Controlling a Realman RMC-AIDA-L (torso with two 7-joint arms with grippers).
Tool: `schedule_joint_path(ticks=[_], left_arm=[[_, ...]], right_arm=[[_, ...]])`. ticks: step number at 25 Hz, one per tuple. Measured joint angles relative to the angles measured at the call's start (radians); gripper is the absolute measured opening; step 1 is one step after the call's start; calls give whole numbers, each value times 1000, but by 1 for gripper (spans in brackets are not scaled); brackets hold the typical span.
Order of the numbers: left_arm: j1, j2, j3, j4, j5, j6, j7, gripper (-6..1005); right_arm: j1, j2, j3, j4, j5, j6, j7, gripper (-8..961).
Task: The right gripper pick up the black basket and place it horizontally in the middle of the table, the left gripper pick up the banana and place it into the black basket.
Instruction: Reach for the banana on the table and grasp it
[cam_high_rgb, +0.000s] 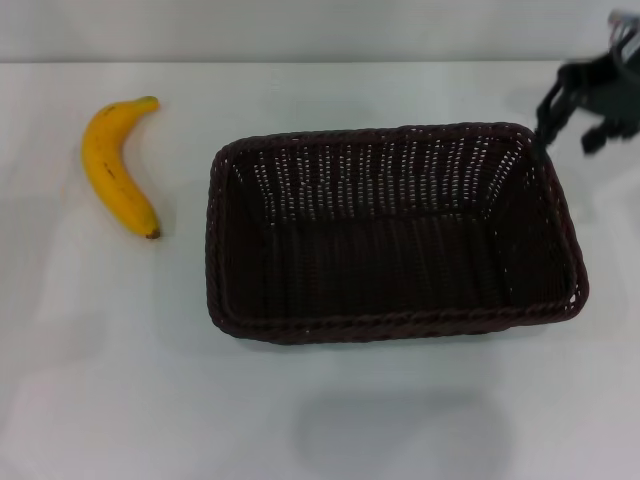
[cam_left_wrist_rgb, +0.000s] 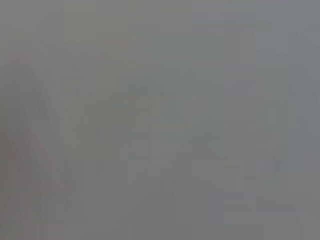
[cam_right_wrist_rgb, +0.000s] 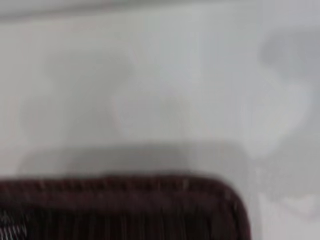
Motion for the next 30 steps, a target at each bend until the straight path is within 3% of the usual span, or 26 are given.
schedule_joint_path(ticks=[3,7,8,11,16,20,24,27,30], left_arm=[[11,-13,0,23,-8,2,0,876],[7,-22,1,31,-17,21,-18,876],[7,-21,4,46,-9,43,-63,876],[12,-17,8,78,19,67,-129,876],[39,0,9,238,205,196,-348,876],[71,3,7,448,478,383,-704,876],[93,20,4,642,799,473,-1132,876],[74,67,3,811,1173,455,-1577,876],[12,111,-3,913,1515,346,-1956,876]], right_arm=[[-17,-21,2,-103,2,-17,-18,473],[-78,-17,0,-211,-19,-96,-97,473],[-154,24,19,-294,-46,-224,-226,474],[-264,76,64,-347,-40,-389,-398,474],[-492,80,38,-342,162,-797,-641,474],[-665,78,-27,-258,461,-1134,-985,474],[-718,75,-72,-103,772,-1291,-1360,474],[-708,75,-60,32,967,-1305,-1581,474],[-701,75,-42,127,1114,-1306,-1746,474]])
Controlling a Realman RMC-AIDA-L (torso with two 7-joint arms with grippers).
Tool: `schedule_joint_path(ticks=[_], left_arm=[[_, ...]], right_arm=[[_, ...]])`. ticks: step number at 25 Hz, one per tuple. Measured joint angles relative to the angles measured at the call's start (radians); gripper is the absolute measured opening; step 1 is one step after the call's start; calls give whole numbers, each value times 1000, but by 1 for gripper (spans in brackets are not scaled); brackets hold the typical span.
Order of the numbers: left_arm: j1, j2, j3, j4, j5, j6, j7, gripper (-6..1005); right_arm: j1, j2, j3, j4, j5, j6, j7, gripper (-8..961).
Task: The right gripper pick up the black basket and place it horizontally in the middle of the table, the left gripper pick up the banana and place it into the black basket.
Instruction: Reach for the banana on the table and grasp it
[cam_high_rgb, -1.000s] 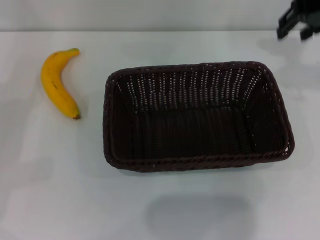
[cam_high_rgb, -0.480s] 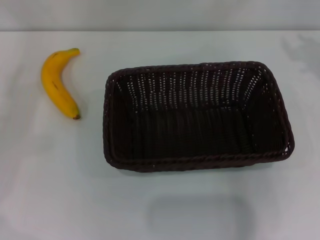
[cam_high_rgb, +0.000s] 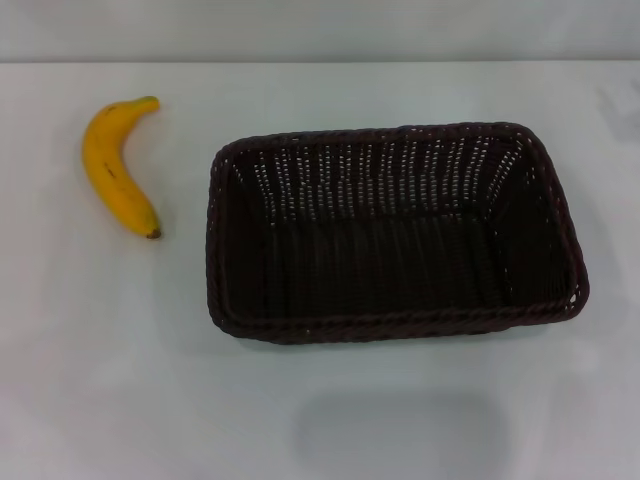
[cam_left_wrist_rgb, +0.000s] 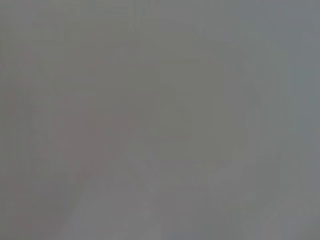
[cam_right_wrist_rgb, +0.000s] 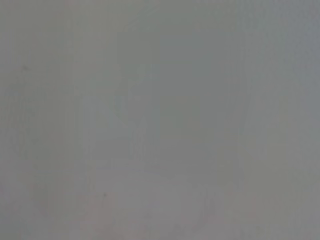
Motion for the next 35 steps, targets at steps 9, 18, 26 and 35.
schedule_joint_path(ticks=[9,18,26,35], left_arm=[[-308,83,-146,-8,591,-520,-432,876],[-564,41,-138,-227,1027,-591,-558,875],[-669,-39,-141,-428,1081,-387,-583,875],[-649,-52,-149,-541,1070,-301,-651,875]], right_arm=[[14,2,36,90,99,-9,-199,474],[12,3,118,207,290,58,-476,475],[11,1,196,376,484,212,-729,475],[5,1,237,444,494,245,-803,475]])
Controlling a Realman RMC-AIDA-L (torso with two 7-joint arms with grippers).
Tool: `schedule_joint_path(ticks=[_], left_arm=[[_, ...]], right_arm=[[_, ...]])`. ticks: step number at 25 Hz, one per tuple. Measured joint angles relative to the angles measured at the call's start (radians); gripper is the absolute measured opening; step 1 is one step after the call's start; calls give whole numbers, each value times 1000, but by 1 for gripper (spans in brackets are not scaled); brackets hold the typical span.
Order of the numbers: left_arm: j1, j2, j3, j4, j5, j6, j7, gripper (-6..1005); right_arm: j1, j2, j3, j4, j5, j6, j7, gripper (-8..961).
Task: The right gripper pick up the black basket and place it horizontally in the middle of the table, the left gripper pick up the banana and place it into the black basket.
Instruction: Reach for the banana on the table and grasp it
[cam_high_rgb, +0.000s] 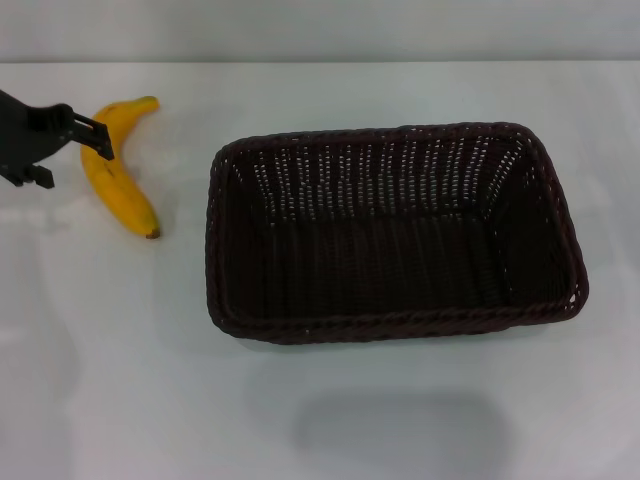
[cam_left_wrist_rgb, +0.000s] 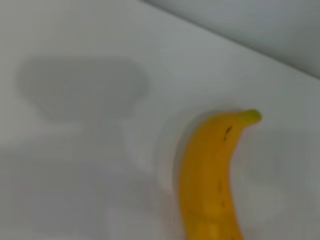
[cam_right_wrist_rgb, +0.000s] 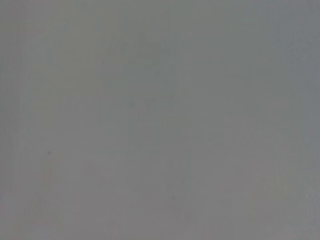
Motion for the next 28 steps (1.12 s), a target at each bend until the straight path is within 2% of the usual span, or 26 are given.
schedule_joint_path(ticks=[6,13,16,21,28], left_arm=[[43,-22,1,-28,-72,94,1,875],[66,-20,2,-79,-157,187,5,875],[59,-19,2,-98,-158,196,-1,876],[20,-5,9,-144,-119,187,-36,876],[1,-11,9,-174,-68,187,-68,876]], right_arm=[[0,1,3,29,1,6,-39,475],[4,0,6,60,2,8,-65,476],[8,0,13,78,2,5,-81,476],[9,1,17,91,2,4,-91,476],[11,1,36,109,2,4,-101,476]])
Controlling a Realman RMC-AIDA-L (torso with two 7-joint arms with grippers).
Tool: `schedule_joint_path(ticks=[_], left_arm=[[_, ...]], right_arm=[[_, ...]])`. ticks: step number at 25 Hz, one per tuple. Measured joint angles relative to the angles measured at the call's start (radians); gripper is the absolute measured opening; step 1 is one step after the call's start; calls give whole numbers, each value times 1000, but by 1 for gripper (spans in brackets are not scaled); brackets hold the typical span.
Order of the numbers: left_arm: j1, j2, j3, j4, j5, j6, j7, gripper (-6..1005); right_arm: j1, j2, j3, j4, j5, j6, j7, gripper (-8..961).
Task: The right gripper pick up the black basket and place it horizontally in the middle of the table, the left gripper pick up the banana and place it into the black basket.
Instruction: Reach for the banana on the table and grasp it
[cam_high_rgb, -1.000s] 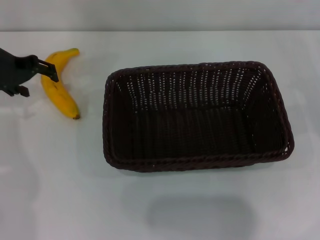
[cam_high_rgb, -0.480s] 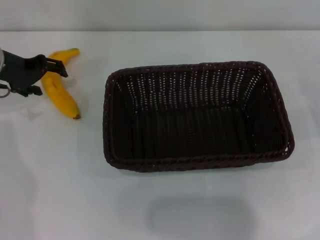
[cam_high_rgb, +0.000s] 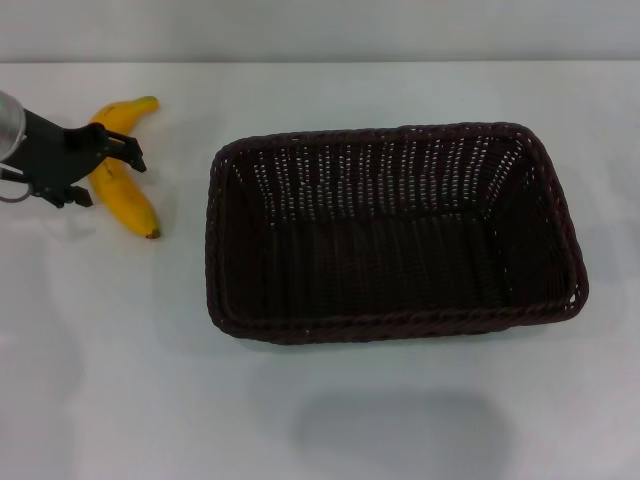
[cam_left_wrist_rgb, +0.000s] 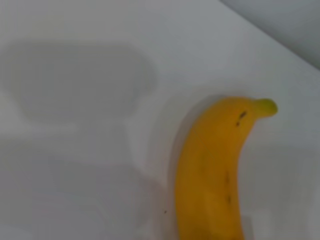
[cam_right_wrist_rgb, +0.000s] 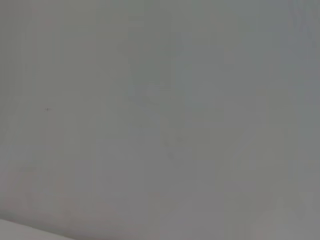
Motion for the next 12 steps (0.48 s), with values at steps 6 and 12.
schedule_joint_path(ticks=[6,12], left_arm=[[-18,-3,0,-13,71,-10,-31,840],[-25,2,0,-12,76,-41,-32,796]], right_arm=[[0,-1,8,7,0,0,-17,476],[1,-2,27,18,0,-2,-33,476]])
